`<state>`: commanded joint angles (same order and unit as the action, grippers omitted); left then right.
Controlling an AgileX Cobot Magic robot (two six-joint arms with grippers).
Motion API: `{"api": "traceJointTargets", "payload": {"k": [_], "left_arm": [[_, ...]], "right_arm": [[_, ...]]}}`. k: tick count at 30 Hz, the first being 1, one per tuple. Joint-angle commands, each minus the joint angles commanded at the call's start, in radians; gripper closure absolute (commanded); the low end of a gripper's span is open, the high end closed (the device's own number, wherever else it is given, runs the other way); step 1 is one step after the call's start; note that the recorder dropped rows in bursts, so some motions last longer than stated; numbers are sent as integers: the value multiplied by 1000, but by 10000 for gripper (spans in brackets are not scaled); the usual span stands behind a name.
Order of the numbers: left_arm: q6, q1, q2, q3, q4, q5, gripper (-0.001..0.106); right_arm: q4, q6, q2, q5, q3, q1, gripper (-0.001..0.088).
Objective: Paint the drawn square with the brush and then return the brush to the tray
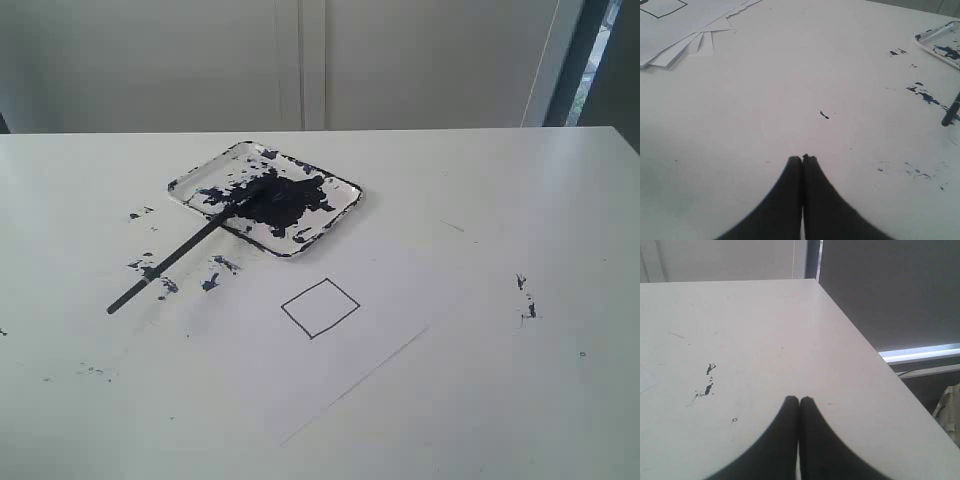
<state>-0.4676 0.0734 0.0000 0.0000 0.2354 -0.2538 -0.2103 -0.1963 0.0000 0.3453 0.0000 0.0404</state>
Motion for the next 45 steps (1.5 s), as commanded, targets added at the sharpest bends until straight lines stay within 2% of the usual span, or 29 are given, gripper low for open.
{"api": "traceJointTargets", "payload": {"k": [15,25,30,37,45], "left_arm": [[0,0,0,0,0,0,1053],[0,0,0,0,0,0,1053],[2,0,0,0,1,0,1053],[111,0,0,0,8,9,1053],[154,0,0,0,8,115,1053]], "right_arm": [[0,0,0,4,0,0,868],[0,0,272,7,-181,0,868],[0,0,323,5,-267,0,868],[0,0,398,5,-359,0,868],[0,0,516,7,-427,0,868]]}}
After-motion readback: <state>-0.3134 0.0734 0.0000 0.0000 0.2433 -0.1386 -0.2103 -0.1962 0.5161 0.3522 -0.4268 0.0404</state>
